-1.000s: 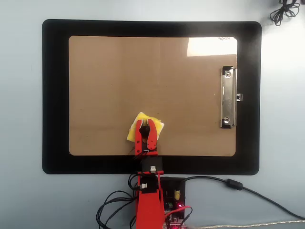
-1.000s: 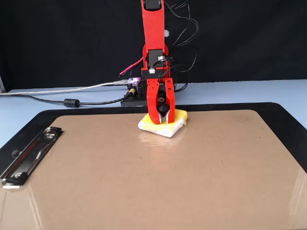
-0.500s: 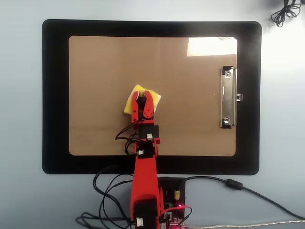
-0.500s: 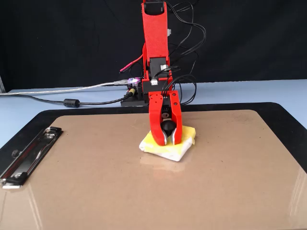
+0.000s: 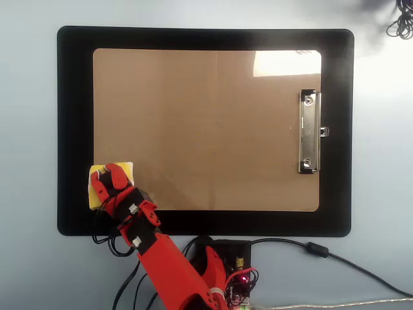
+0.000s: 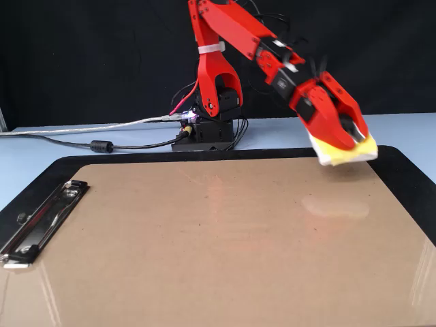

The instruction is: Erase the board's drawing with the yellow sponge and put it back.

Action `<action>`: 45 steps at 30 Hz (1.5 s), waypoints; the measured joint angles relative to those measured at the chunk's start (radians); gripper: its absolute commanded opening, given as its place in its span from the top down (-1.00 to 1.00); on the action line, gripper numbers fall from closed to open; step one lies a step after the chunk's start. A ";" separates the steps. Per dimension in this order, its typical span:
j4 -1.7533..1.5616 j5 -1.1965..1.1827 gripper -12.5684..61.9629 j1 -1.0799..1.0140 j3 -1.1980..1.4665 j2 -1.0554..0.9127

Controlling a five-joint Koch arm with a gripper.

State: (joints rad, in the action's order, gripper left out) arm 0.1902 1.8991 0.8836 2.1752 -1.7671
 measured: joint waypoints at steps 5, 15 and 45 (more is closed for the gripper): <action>0.000 0.002 0.88 0.006 -0.031 0.071; -0.107 0.002 0.04 0.023 -0.061 0.206; 1.459 -0.472 -0.24 -0.874 -0.199 -0.302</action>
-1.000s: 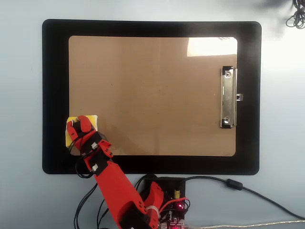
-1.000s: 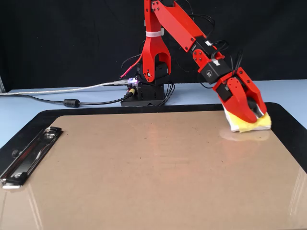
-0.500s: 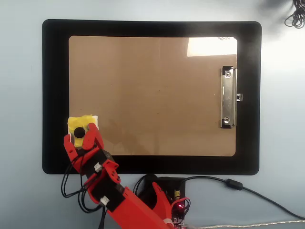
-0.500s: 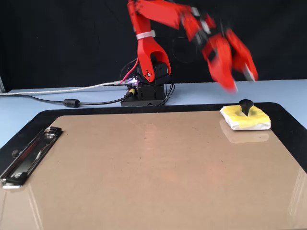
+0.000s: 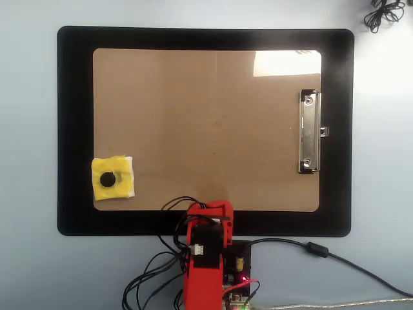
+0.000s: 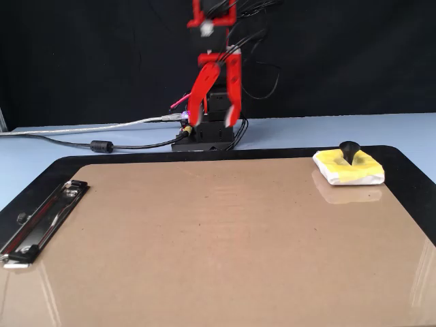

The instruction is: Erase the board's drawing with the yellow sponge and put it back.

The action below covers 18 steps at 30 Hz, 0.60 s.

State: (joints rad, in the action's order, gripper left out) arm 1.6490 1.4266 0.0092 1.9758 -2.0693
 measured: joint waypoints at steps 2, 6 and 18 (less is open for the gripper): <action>-0.006 -0.069 -0.25 -0.046 0.095 -0.034; -0.012 -0.121 -0.26 -0.086 0.298 -0.196; -0.080 -0.121 -0.26 -0.078 0.468 -0.213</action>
